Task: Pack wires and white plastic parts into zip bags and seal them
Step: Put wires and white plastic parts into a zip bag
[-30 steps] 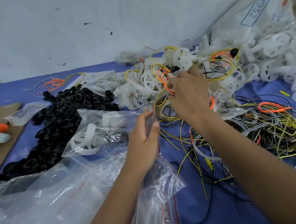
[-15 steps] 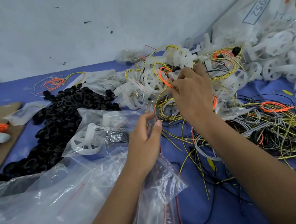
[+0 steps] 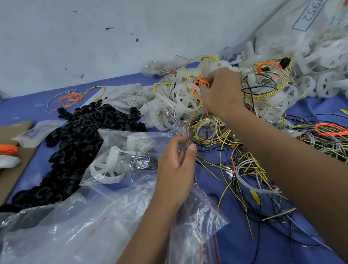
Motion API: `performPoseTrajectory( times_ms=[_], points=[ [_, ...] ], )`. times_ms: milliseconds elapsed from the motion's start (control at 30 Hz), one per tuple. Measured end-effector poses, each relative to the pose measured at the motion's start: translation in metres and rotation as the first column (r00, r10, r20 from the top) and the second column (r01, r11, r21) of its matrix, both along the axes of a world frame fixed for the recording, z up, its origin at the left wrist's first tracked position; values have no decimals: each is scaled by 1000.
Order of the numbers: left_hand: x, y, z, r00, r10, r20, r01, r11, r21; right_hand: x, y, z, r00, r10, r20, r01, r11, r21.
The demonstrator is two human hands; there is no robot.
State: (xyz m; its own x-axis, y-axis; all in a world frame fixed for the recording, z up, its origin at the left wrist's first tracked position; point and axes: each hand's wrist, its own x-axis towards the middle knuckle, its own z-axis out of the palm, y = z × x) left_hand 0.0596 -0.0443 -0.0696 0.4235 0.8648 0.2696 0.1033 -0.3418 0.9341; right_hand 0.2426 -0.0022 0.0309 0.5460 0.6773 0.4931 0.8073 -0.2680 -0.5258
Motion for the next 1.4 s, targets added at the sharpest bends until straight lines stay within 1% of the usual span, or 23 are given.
performPoseTrajectory(
  times_ms=[67,133,267,367,400,500,567,633,767,833,933,1000,1067,1133,1167,1233,1300,1367,1400],
  points=[
    [1,0,0,1000,8,6,-8,1000,-5,-2,15,5,999,3,-33,-6,997,-79],
    [1,0,1,1000,21,9,-21,1000,-4,-2,28,10,997,16,-79,-26,993,-116],
    [0,-1,2,1000,18,7,-18,1000,-9,-3,42,16,1000,-12,-13,10,982,-187],
    [1,-2,4,1000,20,15,-20,1000,-22,1,38,21,998,18,-58,-30,976,-217],
    [1,-2,4,1000,21,18,-21,999,-28,5,35,23,994,52,-98,-71,976,-205],
    [1,-4,7,1000,19,18,-18,999,-40,22,17,37,956,133,-262,-161,983,-88],
    [1,-5,9,1000,17,13,-16,999,-52,31,4,48,926,204,-316,-226,973,-35],
    [1,-6,10,1000,16,14,-15,998,-67,38,-6,55,904,265,-335,-285,958,-11],
    [-1,-9,15,1000,23,-1,-23,999,-42,40,-14,53,881,372,-291,-399,916,-35],
    [-2,-11,18,998,59,5,-59,998,27,37,-18,46,850,437,-294,-467,884,-34],
    [-2,-11,29,988,156,-6,-153,974,164,39,-21,35,824,486,-292,-495,868,47],
    [-1,-8,38,983,180,-40,-168,963,209,40,-23,32,857,464,-222,-462,884,66],
    [1,-2,48,975,203,-87,-178,956,231,41,-24,33,912,405,-71,-401,914,63],
    [2,5,57,967,236,-96,-212,953,217,41,-29,41,943,324,73,-331,936,122],
    [2,8,61,965,250,-85,-230,954,193,40,-31,46,951,291,104,-306,935,177],
    [3,12,65,961,266,-72,-253,955,152,37,-38,60,956,285,63,-290,906,307],
    [2,12,60,959,268,-89,-255,957,137,32,-44,77,942,336,-10,-297,845,444],
    [1,12,50,958,271,-93,-262,960,95,28,-52,94,899,434,-58,-331,761,558],
    [-1,11,43,958,277,-75,-274,961,48,28,-56,100,856,507,-100,-358,722,592]
  ],
)
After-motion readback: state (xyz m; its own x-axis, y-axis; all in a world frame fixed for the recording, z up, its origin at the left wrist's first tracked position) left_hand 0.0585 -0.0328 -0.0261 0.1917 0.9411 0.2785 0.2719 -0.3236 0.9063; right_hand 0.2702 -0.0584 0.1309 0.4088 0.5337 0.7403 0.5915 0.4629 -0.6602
